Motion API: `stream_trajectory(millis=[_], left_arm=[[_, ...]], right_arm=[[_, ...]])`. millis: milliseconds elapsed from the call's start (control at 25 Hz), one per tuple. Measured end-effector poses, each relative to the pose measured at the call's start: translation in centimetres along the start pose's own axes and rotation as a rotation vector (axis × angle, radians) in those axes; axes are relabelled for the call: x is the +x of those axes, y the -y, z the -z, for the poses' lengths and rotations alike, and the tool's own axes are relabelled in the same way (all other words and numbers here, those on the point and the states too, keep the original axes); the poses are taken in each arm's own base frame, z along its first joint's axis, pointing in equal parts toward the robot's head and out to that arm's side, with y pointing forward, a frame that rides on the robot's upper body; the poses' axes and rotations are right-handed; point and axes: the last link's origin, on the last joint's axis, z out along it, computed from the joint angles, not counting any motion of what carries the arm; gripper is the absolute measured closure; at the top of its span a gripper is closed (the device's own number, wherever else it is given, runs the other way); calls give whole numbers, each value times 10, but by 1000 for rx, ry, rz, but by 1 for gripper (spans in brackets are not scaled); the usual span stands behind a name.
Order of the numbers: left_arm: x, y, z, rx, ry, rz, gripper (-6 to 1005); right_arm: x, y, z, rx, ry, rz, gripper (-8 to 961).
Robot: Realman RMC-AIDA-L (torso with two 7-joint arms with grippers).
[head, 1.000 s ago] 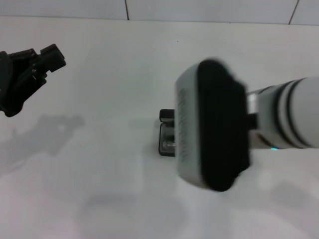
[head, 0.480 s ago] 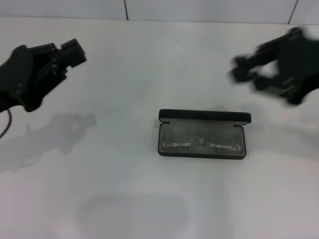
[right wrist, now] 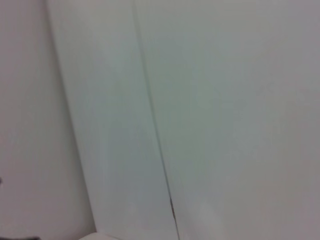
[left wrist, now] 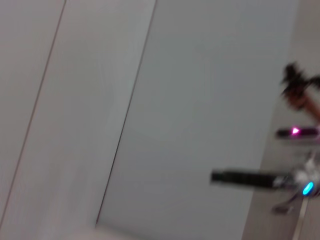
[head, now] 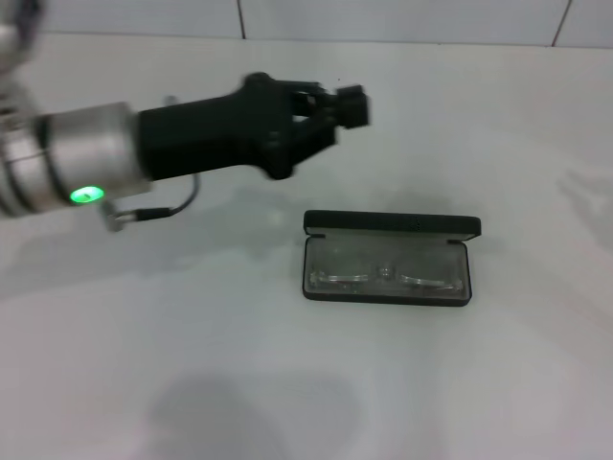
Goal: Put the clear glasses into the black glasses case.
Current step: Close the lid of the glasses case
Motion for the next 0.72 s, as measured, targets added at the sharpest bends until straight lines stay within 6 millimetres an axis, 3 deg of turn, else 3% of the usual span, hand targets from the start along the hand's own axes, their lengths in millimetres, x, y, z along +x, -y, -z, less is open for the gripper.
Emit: stream_trajectory(millis=[280, 400, 720], left_arm=[[-34, 20, -65, 50, 258, 32, 884], [-47, 22, -82, 80, 333, 7, 877], [-58, 24, -88, 121, 386, 4, 857]], right_arm=[[34, 6, 14, 39, 24, -83, 791], [43, 6, 17, 44, 34, -110, 791], [51, 7, 12, 35, 46, -127, 792]])
